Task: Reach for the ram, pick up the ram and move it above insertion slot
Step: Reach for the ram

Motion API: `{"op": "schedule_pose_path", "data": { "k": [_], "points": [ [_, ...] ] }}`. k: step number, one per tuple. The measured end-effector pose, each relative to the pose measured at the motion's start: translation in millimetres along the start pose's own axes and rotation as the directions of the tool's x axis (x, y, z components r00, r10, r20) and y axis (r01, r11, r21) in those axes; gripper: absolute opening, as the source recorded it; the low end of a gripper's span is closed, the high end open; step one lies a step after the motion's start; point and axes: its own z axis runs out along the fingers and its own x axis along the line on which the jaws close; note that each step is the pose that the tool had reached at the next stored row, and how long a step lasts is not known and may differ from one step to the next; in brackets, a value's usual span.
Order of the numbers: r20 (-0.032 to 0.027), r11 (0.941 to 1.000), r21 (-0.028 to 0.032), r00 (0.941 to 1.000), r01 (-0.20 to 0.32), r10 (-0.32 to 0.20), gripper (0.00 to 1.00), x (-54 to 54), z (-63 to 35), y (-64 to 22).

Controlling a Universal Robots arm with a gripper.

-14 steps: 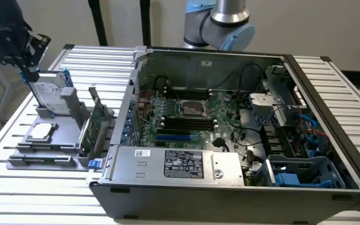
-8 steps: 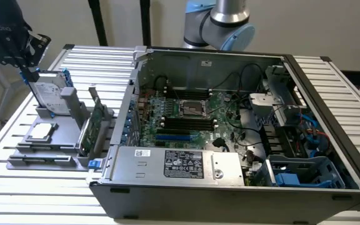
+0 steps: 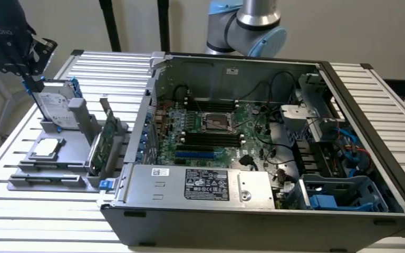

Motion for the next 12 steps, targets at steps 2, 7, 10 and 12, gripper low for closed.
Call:
{"op": "schedule_pose_path", "data": {
  "k": [2,7,10,12],
  "points": [
    [0.0001,1.0000,-0.0002,1.0000,0.000,0.000,0.11,-0.1,0.3,-4.6],
    [0.0001,1.0000,-0.0002,1.0000,0.000,0.000,0.11,-1.6,1.1,-26.8],
    [0.0001,1.0000,-0.0003,1.0000,0.000,0.000,0.11,-1.3,3.3,-40.6],
    [0.0001,1.0000,-0.0002,1.0000,0.000,0.000,0.11,-1.1,5.5,-49.9]
  ]
}}
